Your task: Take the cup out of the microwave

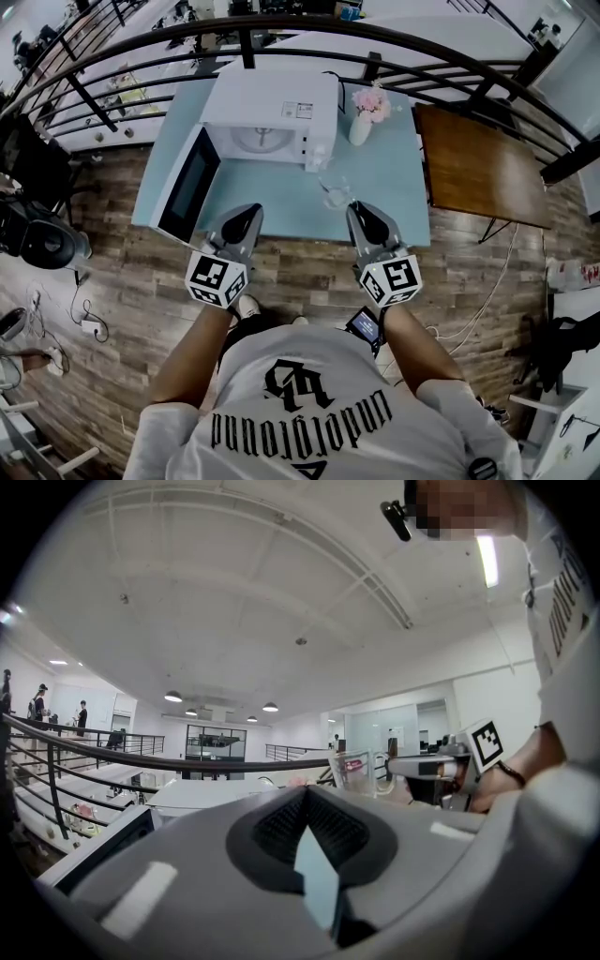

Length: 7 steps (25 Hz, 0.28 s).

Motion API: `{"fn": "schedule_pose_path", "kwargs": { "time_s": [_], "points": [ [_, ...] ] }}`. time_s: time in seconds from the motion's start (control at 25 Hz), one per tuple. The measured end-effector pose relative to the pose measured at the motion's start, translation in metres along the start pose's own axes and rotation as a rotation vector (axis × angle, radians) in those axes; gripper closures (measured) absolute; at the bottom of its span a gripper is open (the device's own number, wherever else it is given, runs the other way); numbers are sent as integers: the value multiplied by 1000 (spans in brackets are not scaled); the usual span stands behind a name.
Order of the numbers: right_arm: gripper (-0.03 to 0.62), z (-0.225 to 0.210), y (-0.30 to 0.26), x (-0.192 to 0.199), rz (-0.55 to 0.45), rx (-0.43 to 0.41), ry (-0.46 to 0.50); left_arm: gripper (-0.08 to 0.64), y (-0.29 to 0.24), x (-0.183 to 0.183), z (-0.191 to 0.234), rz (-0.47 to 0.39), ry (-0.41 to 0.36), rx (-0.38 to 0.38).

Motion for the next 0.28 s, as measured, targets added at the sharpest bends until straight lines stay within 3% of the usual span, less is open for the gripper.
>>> {"fn": "schedule_pose_path", "kwargs": {
  "time_s": [0.28],
  "points": [
    [549, 0, -1, 4, -5, -5, 0, 511, -2, 3, 0, 6, 2, -1]
  ]
}}
Point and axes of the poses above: the fingertips, and each gripper's own axes: y backward along the fingers, z to its left, x out of its underside, the point moved 7 cm from there along y, backward along the fingers, and after that the axes turned 3 degrees about y, right-handed, at the moved point
